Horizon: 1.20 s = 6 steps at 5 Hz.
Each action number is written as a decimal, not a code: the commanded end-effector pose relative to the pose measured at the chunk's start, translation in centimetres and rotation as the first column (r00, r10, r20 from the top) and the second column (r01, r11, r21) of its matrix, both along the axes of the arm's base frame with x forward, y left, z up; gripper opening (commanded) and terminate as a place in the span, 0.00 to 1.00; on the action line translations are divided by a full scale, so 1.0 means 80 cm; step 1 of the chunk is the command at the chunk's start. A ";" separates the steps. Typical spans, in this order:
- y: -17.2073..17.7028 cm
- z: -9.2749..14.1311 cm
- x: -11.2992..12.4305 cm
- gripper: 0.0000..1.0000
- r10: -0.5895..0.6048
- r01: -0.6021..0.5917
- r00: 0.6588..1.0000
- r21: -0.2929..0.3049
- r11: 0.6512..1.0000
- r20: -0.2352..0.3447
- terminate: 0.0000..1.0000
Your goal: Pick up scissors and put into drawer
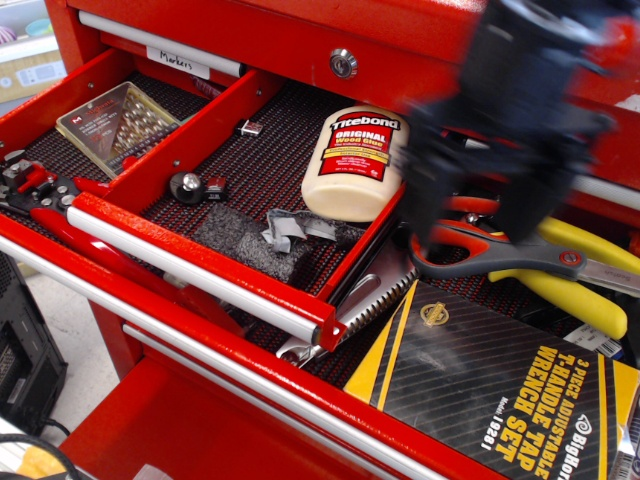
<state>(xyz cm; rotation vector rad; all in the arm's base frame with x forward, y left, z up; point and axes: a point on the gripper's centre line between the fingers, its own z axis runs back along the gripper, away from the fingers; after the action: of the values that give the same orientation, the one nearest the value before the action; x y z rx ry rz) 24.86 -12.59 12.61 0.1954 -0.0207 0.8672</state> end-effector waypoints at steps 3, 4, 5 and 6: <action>-0.007 -0.009 0.084 1.00 0.163 -0.143 0.900 -0.078 0.987 0.404 0.00; -0.014 -0.016 0.091 1.00 0.155 -0.125 0.891 -0.098 0.987 0.427 0.00; -0.017 -0.026 0.094 1.00 0.147 -0.103 0.891 -0.125 0.987 0.430 0.00; -0.023 -0.040 0.095 1.00 0.145 -0.085 0.895 -0.158 0.984 0.421 0.00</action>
<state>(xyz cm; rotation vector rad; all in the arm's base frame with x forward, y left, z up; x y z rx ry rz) 31.71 -15.48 7.58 -0.1208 -0.3377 1.0310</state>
